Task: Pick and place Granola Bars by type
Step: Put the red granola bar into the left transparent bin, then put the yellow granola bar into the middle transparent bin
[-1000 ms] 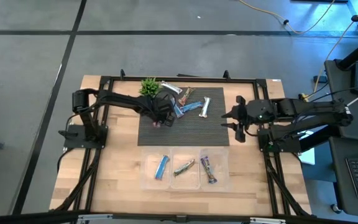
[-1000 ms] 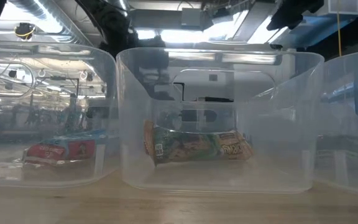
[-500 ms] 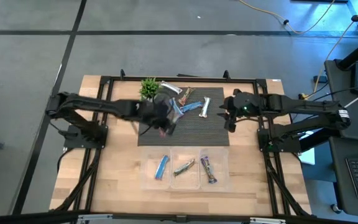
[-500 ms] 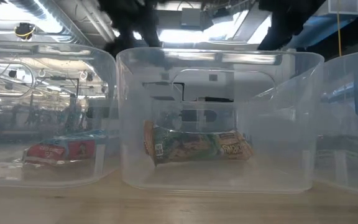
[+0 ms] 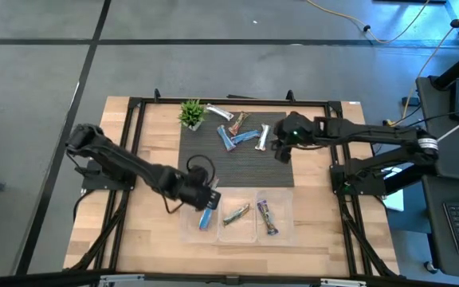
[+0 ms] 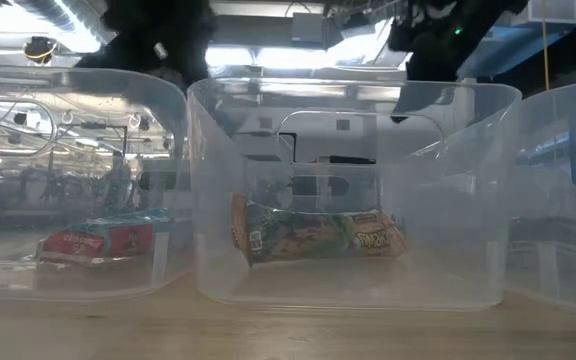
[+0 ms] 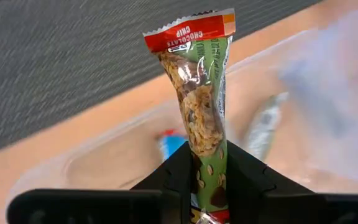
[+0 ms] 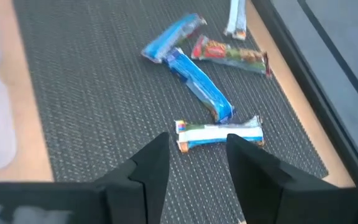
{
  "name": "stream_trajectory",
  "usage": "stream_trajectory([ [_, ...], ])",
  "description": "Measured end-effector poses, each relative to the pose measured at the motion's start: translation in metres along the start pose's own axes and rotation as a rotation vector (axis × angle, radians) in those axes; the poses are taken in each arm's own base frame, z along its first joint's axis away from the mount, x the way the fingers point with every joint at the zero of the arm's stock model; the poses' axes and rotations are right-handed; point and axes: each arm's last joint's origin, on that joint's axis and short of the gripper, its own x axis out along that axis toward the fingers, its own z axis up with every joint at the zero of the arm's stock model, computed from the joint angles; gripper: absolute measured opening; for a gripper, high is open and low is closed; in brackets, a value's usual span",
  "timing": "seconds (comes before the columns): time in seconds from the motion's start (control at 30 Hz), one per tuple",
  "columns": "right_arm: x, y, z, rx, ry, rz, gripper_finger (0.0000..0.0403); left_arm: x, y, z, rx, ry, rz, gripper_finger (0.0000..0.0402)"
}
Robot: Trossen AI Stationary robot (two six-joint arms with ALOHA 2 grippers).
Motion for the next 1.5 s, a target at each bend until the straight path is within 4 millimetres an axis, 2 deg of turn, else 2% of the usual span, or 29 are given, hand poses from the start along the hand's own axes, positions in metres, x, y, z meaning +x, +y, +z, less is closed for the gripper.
stream_trajectory([
  [0.27, 0.03, -0.008, 0.001, 0.073, 0.072, -0.038, 0.0162, 0.031, 0.002, -0.029, -0.048, 0.092, 0.093, 0.0066],
  [0.57, 0.039, -0.009, -0.001, 0.068, 0.101, -0.046, 0.0162, 0.043, 0.004, -0.042, -0.074, 0.125, 0.137, 0.0066],
  [0.97, 0.039, -0.009, -0.001, 0.064, 0.103, -0.045, 0.0162, 0.043, 0.004, -0.043, -0.119, 0.154, 0.145, 0.0069],
  [1.33, 0.039, -0.008, 0.0, 0.062, 0.097, -0.025, 0.0162, 0.043, 0.004, -0.044, -0.119, 0.188, 0.148, 0.0106],
  [1.5, 0.039, -0.008, 0.0, 0.051, 0.096, -0.02, 0.0162, 0.027, -0.003, -0.037, -0.105, 0.183, 0.084, 0.0125],
])
